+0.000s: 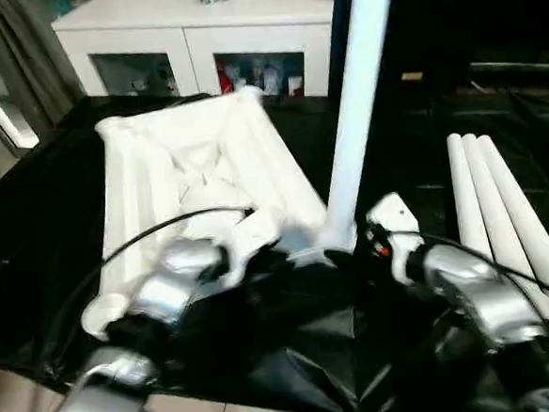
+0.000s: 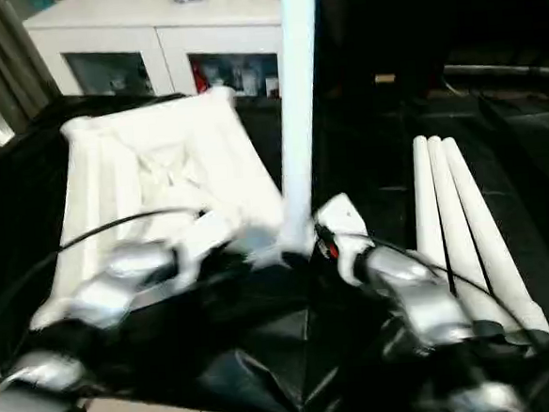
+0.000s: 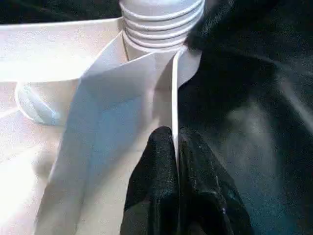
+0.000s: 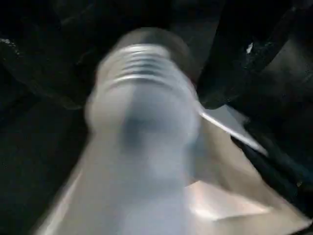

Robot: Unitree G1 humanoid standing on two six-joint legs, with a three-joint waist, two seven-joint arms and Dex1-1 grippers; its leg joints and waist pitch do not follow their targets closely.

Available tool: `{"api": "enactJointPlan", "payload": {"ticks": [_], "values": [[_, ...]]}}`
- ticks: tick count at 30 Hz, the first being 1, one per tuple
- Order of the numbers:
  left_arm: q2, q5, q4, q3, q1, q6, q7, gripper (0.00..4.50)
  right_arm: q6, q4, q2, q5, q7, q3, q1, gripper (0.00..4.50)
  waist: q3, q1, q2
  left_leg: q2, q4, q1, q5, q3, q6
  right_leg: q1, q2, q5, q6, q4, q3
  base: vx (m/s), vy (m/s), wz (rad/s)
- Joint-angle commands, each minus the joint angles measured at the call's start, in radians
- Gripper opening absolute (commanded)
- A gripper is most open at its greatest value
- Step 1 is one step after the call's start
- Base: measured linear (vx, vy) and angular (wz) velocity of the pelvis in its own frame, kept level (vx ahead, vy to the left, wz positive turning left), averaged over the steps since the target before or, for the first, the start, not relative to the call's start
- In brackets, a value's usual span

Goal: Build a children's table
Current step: Rotate leg to tighten

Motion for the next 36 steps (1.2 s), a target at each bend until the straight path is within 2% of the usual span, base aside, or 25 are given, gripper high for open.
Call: {"api": "enactJointPlan", "payload": {"ticks": [1,7,11,20,28,30,31,32,33,34,35,36], "values": [[-0.006,-0.062,-0.023,-0.011,0.029,-0.015,-0.082,0.0,-0.004,-0.037,-0.003,0.016,0.035,0.013,-0.004,4.04,-0.045,0.004,-0.021,0.043,-0.065,-0.004,-0.169,-0.01,0.102,0.047,-0.064,-0.179,-0.216,-0.083,0.056,0.0,0.0,0.0],[0.009,-0.081,-0.04,-0.005,0.037,-0.011,-0.12,0.0,0.026,-0.073,-0.007,0.047,0.082,0.023,0.003,4.04,-0.046,0.008,-0.02,0.046,-0.065,-0.001,-0.164,-0.011,0.091,0.047,-0.065,-0.165,-0.224,-0.079,0.057,0.0,0.0,0.0],[0.014,-0.081,-0.046,-0.001,0.041,-0.006,-0.126,0.0,0.037,-0.089,-0.015,0.057,0.12,0.035,0.015,3.63,-0.048,0.01,-0.021,0.044,-0.062,-0.003,-0.137,-0.01,0.099,0.05,-0.065,-0.137,-0.227,-0.076,0.056,0.0,0.0,0.0],[0.019,-0.078,-0.051,0.004,0.048,0.001,-0.131,0.0,0.049,-0.091,-0.019,0.053,0.136,0.043,0.032,2.89,-0.048,0.012,-0.023,0.044,-0.062,-0.002,-0.137,-0.011,0.094,0.049,-0.065,-0.155,-0.22,-0.077,0.056,0.0,0.0,0.0],[0.018,-0.082,-0.056,0.01,0.054,0.012,-0.133,0.0,0.061,-0.086,-0.007,0.066,0.136,0.03,0.033,2.74,-0.049,0.014,-0.024,0.043,-0.06,-0.003,-0.13,-0.01,0.098,0.051,-0.065,-0.133,-0.225,-0.073,0.055,0.0,0.0,0.0],[-0.001,-0.04,-0.026,0.009,0.043,0.018,-0.043,0.0,0.069,-0.041,0.031,0.062,0.06,0.003,0.034,2.72,-0.049,0.013,-0.025,0.042,-0.06,-0.003,-0.125,-0.01,0.097,0.05,-0.065,-0.129,-0.226,-0.073,0.055,0.0,0.0,0.0],[-0.001,-0.04,-0.026,0.009,0.043,0.018,-0.043,0.0,0.069,-0.041,0.031,0.062,0.06,0.003,0.034,2.72,-0.048,0.012,-0.024,0.042,-0.061,-0.002,-0.134,-0.01,0.091,0.049,-0.065,-0.145,-0.225,-0.076,0.055,0.0,0.0,0.0],[-0.03,-0.002,0.022,0.02,0.017,0.033,0.081,0.0,0.071,0.001,0.061,0.044,-0.01,-0.01,0.028,2.72,-0.046,0.01,-0.024,0.041,-0.062,-0.003,-0.143,-0.01,0.084,0.048,-0.064,-0.166,-0.219,-0.078,0.055,0.0,0.0,0.0],[-0.041,0.005,0.036,0.025,0.007,0.043,0.115,0.0,0.069,0.019,0.076,0.036,-0.043,-0.017,0.023,2.72,-0.044,0.008,-0.025,0.04,-0.063,-0.001,-0.153,-0.009,0.079,0.046,-0.063,-0.187,-0.215,-0.082,0.055,0.0,0.0,0.0],[-0.082,0.025,0.08,0.041,-0.027,0.08,0.234,0.0,0.066,0.087,0.133,0.015,-0.177,-0.049,-0.003,2.72,-0.042,0.005,-0.023,0.04,-0.064,0.003,-0.17,-0.008,0.061,0.043,-0.064,-0.231,-0.207,-0.087,0.056,0.0,0.0,0.0],[-0.102,0.033,0.099,0.048,-0.044,0.099,0.288,0.0,0.066,0.122,0.162,0.006,-0.247,-0.068,-0.018,2.72,-0.04,0.005,-0.024,0.037,-0.066,0.008,-0.197,-0.01,0.04,0.042,-0.066,-0.303,-0.195,-0.094,0.053,0.0,0.0,0.0],[-0.124,0.035,0.114,0.056,-0.059,0.119,0.331,0.0,0.062,0.157,0.193,0.003,-0.322,-0.092,-0.036,2.72,-0.04,0.002,-0.022,0.036,-0.067,0.007,-0.199,-0.011,0.031,0.041,-0.067,-0.322,-0.191,-0.094,0.054,0.0,0.0,0.0]]}}
